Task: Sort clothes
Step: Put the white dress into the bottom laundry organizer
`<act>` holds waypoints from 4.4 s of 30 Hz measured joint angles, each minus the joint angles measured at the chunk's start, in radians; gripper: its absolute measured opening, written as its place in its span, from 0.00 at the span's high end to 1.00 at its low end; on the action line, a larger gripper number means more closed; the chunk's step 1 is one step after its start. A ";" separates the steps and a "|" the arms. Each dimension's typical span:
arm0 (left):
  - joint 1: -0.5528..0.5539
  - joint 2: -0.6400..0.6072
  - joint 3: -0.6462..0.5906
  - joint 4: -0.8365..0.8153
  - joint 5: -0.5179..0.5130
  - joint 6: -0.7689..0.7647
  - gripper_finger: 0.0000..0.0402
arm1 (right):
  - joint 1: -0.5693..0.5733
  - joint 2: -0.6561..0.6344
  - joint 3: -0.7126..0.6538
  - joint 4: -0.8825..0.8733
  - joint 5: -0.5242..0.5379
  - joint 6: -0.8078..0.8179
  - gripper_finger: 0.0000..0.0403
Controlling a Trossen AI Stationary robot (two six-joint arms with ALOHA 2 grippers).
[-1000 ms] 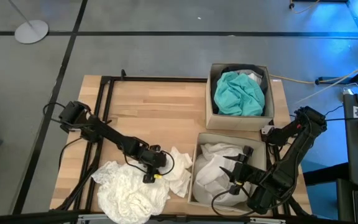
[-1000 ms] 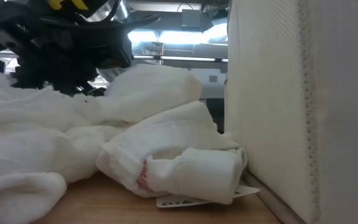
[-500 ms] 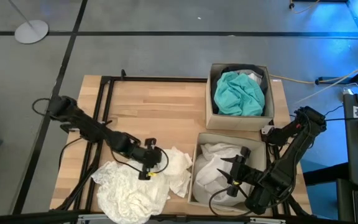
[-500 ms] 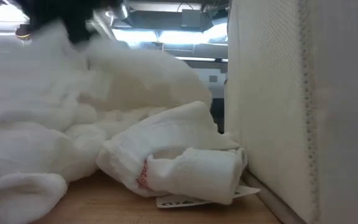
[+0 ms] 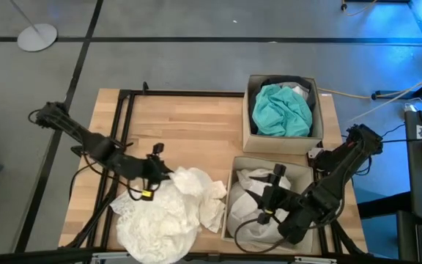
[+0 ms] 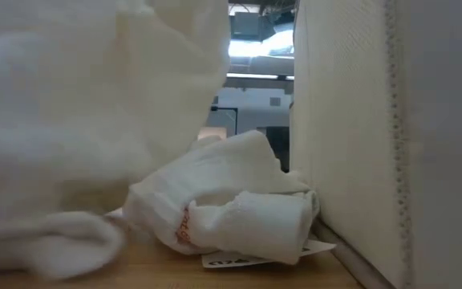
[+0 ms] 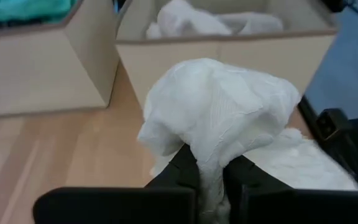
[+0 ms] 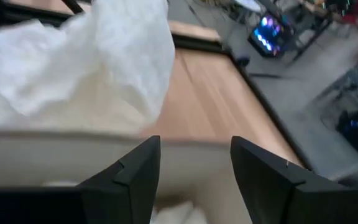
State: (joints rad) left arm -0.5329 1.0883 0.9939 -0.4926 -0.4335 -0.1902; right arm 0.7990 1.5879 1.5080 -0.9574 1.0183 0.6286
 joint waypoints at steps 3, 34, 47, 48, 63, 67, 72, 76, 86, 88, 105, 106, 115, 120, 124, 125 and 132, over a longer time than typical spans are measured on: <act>-0.010 -0.032 0.000 0.008 -0.005 0.037 0.96 | -0.033 0.000 0.049 0.076 -0.015 -0.151 0.51; -0.011 -0.040 -0.006 0.012 -0.027 0.140 0.96 | -0.466 0.241 0.056 0.811 -0.875 -0.465 0.08; -0.037 -0.039 -0.006 0.128 -0.024 0.223 0.95 | -0.513 0.402 0.056 1.062 -0.924 -0.454 0.10; -0.037 -0.039 -0.006 0.128 -0.024 0.224 0.95 | -0.514 0.410 0.056 1.091 -0.975 -0.454 0.10; -0.037 -0.036 -0.006 0.073 -0.028 0.174 0.94 | -0.532 0.382 0.107 0.950 -1.121 -0.417 0.10; -0.035 -0.027 -0.006 0.080 -0.029 0.176 0.93 | -0.532 0.396 0.112 1.029 -1.093 -0.416 0.10; -0.035 -0.011 -0.006 0.160 -0.028 0.197 0.93 | -0.533 0.443 0.113 1.152 -0.976 -0.416 0.10; -0.035 -0.004 -0.006 0.218 -0.029 0.235 0.93 | -0.538 0.491 0.112 1.224 -0.970 -0.416 0.10; -0.037 -0.004 -0.008 0.277 -0.026 0.279 0.93 | -0.538 0.520 0.115 1.266 -0.966 -0.418 0.30; -0.037 -0.004 -0.008 0.263 -0.009 0.275 0.92 | -0.538 0.522 0.118 1.256 -0.970 -0.425 0.44; -0.038 -0.098 -0.003 -0.078 -0.014 0.002 0.59 | -0.544 0.468 0.121 1.164 -0.851 -0.590 0.88; -0.038 -0.117 -0.002 -0.122 -0.013 -0.029 0.59 | -0.544 0.449 0.121 1.161 -0.842 -0.609 0.89; -0.041 -0.232 -0.002 -0.300 -0.008 -0.214 0.60 | -0.544 0.289 0.121 1.095 -0.777 -0.743 0.87; -0.042 -0.250 -0.007 -0.331 0.003 -0.180 0.60 | -0.544 0.172 0.121 1.086 -0.774 -0.769 0.89; -0.042 -0.248 -0.005 -0.319 0.004 -0.172 0.60 | -0.542 0.074 0.125 1.069 -0.774 -0.769 0.89; -0.042 -0.246 -0.005 -0.310 0.001 -0.172 0.60 | -0.539 0.056 0.125 1.063 -0.774 -0.768 0.89; -0.041 -0.230 -0.005 -0.303 -0.012 -0.174 0.60 | -0.530 -0.077 0.157 1.021 -0.760 -0.788 0.89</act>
State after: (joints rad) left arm -0.5739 0.8584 0.9894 -0.7960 -0.4452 -0.3645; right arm 0.2687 1.5105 1.6648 0.0639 0.2585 -0.1591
